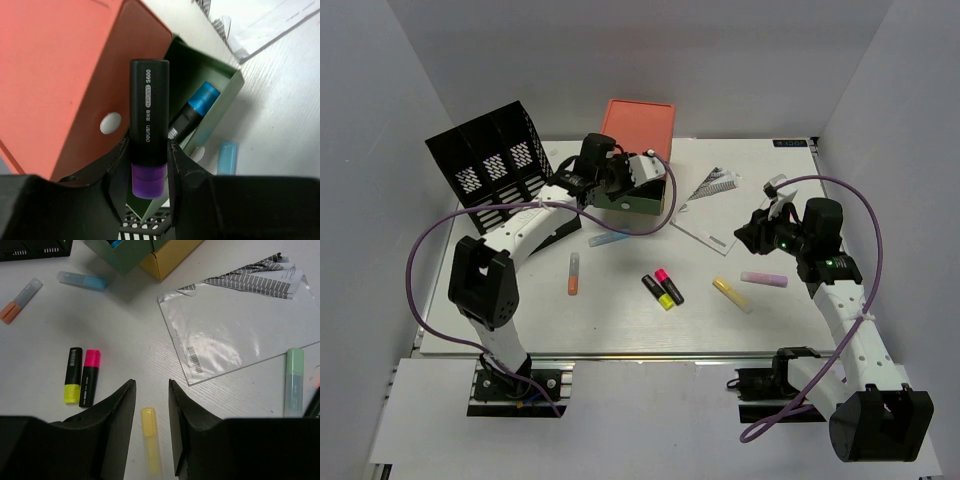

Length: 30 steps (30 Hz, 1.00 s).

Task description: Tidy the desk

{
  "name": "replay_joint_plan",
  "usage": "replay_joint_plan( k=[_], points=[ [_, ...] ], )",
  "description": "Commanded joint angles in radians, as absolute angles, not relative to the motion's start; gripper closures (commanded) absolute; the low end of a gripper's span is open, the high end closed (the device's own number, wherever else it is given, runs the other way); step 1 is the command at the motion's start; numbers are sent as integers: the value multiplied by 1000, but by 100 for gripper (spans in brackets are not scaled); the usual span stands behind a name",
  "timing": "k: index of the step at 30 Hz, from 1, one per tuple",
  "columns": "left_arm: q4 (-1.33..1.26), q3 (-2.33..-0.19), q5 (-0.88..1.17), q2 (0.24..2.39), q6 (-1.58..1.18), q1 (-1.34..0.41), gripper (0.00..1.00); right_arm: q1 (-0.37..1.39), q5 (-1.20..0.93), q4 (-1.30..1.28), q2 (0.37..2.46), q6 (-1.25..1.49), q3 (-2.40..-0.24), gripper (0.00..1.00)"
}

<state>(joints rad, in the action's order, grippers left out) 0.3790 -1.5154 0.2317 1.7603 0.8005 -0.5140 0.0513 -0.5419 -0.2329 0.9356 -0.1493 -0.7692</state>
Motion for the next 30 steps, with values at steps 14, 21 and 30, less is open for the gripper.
replay_joint_plan(
  k=[14,21,30],
  points=[
    [186,-1431,158,1697,811,-499,34,32,-574,-212,931,-166,-759,58],
    [102,-1379,178,1550,645,-512,40,29,-679,-259,943,-257,-755,66],
    [-103,-987,246,1198,-133,-500,77,23,-473,-264,1037,-327,-787,68]
  ],
)
